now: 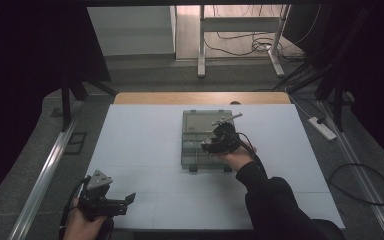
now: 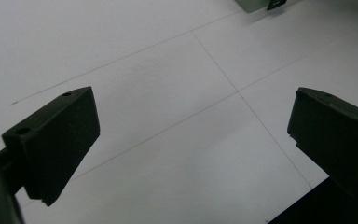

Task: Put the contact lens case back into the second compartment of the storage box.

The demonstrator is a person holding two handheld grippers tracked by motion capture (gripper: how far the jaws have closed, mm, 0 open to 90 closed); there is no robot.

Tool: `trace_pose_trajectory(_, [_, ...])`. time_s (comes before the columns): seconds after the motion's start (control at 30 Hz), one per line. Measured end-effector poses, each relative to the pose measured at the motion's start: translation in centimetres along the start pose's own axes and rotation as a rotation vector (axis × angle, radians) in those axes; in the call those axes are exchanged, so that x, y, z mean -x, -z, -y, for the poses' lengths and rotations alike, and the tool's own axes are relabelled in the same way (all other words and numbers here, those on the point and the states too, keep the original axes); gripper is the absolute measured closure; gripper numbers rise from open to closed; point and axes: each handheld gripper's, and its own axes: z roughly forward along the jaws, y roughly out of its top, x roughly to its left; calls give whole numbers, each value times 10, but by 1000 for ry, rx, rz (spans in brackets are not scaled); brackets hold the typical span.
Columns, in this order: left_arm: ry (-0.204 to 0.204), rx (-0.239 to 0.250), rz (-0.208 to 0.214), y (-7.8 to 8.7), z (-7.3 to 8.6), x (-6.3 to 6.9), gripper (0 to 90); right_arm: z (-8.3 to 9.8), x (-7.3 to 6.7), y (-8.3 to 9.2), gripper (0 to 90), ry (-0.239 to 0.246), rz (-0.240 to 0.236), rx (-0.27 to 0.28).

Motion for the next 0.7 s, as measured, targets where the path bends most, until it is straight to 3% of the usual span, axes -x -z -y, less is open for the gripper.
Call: trace_pose_trajectory(0.7, [7,1,6,0,0,-1,24,-18,6,-29,488,-82,67,-9])
